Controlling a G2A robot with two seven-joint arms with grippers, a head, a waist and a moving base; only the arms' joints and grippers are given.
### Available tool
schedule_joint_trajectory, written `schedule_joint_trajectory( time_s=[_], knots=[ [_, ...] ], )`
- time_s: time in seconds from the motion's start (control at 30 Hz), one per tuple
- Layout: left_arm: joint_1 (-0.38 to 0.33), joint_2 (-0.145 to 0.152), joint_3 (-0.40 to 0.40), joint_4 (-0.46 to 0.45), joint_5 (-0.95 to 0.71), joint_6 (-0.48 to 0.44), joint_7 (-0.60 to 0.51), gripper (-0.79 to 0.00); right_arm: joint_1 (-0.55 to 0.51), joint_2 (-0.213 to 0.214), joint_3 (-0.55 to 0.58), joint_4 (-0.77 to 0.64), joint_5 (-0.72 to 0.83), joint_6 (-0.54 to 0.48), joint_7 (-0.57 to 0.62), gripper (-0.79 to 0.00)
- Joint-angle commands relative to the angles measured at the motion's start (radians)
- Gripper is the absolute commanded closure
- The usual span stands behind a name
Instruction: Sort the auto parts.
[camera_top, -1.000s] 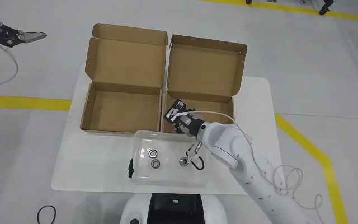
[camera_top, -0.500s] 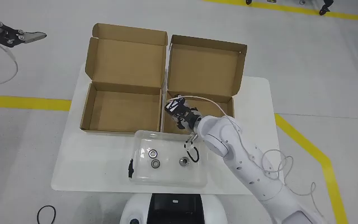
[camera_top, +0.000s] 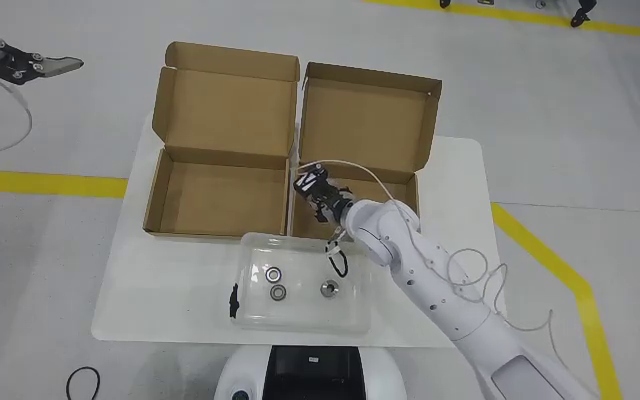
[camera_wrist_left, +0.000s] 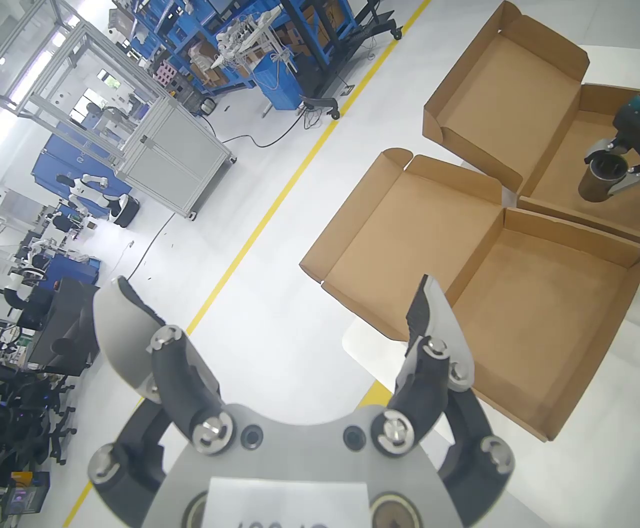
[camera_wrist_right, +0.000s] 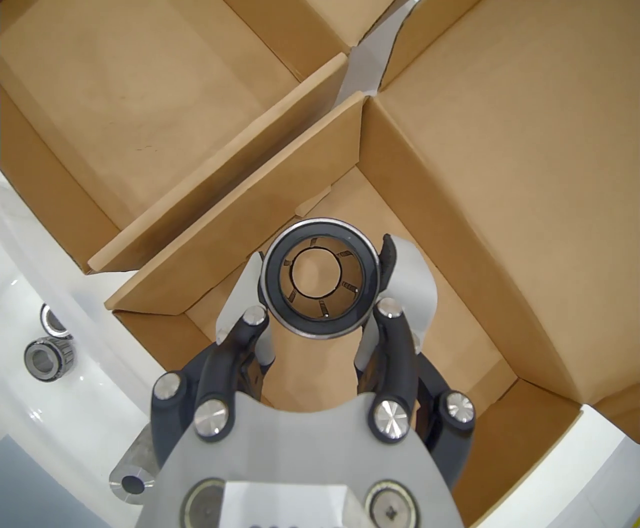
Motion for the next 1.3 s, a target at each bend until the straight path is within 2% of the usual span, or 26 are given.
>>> schedule_joint_trajectory(
  time_s=[0.0,0.33,0.37,0.47,0.5,0.57,0.6,0.9,1.17,1.27],
  knots=[
    [0.0,0.0,0.0,0.0,0.0,0.0,0.0,-0.785,0.008,-0.006,-0.007,0.021,-0.004,0.016,0.0,0.0],
    [0.0,0.0,0.0,0.0,0.0,0.0,0.0,-0.785,0.027,-0.034,-0.032,0.119,-0.009,0.06,-0.034,0.0],
    [0.0,0.0,0.0,0.0,0.0,0.0,0.0,-0.785,0.028,-0.036,-0.032,0.124,-0.006,0.06,-0.038,-0.105],
    [0.0,0.0,0.0,0.0,0.0,0.0,0.0,-0.785,0.029,-0.041,-0.031,0.136,-0.001,0.059,-0.046,-0.268],
    [0.0,0.0,0.0,0.0,0.0,0.0,0.0,-0.785,0.028,-0.042,-0.03,0.138,-0.002,0.059,-0.047,-0.369],
    [0.0,0.0,0.0,0.0,0.0,0.0,0.0,-0.785,0.026,-0.043,-0.026,0.137,-0.004,0.06,-0.046,-0.745],
    [0.0,0.0,0.0,0.0,0.0,0.0,0.0,-0.785,0.024,-0.043,-0.023,0.135,-0.005,0.06,-0.045,-0.785],
    [0.0,0.0,0.0,0.0,0.0,0.0,0.0,-0.785,-0.021,-0.032,0.026,0.055,-0.017,0.031,-0.069,-0.785],
    [0.0,0.0,0.0,0.0,0.0,0.0,0.0,-0.785,-0.126,0.001,0.085,-0.238,-0.121,-0.025,-0.013,-0.785],
    [0.0,0.0,0.0,0.0,0.0,0.0,0.0,-0.785,-0.166,0.012,0.098,-0.35,-0.147,-0.075,-0.012,-0.785]
  ],
)
